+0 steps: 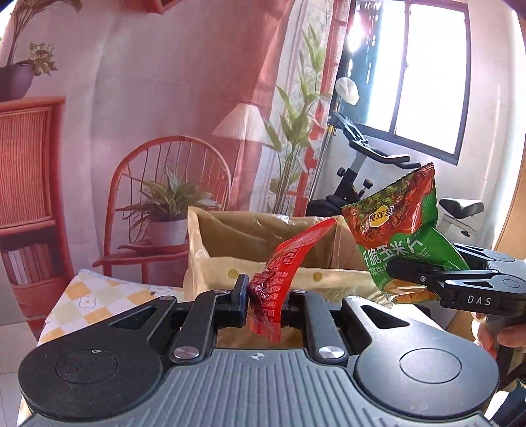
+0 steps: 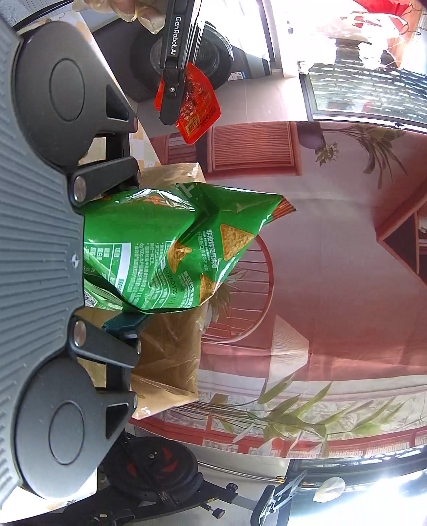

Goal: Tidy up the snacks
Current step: 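Carry both packets over the lined box and open both grippers to drop them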

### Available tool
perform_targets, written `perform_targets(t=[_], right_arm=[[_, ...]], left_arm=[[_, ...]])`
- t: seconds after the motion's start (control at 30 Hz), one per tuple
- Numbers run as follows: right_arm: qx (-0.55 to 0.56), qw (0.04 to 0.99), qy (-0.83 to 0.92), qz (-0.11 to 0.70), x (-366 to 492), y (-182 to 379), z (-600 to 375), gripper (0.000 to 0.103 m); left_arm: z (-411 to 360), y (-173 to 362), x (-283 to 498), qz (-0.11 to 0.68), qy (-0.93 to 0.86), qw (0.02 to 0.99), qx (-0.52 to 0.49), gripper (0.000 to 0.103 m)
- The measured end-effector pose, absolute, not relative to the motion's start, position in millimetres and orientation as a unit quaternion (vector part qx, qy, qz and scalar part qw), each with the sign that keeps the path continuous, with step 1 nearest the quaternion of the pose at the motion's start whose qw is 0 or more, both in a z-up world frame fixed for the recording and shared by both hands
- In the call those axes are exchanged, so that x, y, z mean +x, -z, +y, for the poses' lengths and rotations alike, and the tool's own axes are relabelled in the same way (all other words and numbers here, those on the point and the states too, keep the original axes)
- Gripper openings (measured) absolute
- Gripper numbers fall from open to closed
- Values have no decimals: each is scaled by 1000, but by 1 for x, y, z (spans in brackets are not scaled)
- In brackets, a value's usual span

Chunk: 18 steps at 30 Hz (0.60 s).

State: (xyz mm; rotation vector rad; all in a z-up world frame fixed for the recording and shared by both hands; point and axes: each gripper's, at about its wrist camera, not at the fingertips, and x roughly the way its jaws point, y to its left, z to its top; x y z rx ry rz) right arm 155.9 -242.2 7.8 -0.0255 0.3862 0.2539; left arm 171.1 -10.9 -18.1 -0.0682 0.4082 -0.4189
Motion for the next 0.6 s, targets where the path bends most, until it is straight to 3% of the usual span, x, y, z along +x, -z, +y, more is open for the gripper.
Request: perform_targets(t=[0.27, 0.6], right_arm=[[7, 974, -99, 202, 227, -21, -270, 64], [38, 971, -83, 221, 273, -19, -289, 63]], left_arm=[[-63, -8, 261, 229, 190, 954, -33, 15], [-78, 11, 321, 282, 187, 940, -38, 15]])
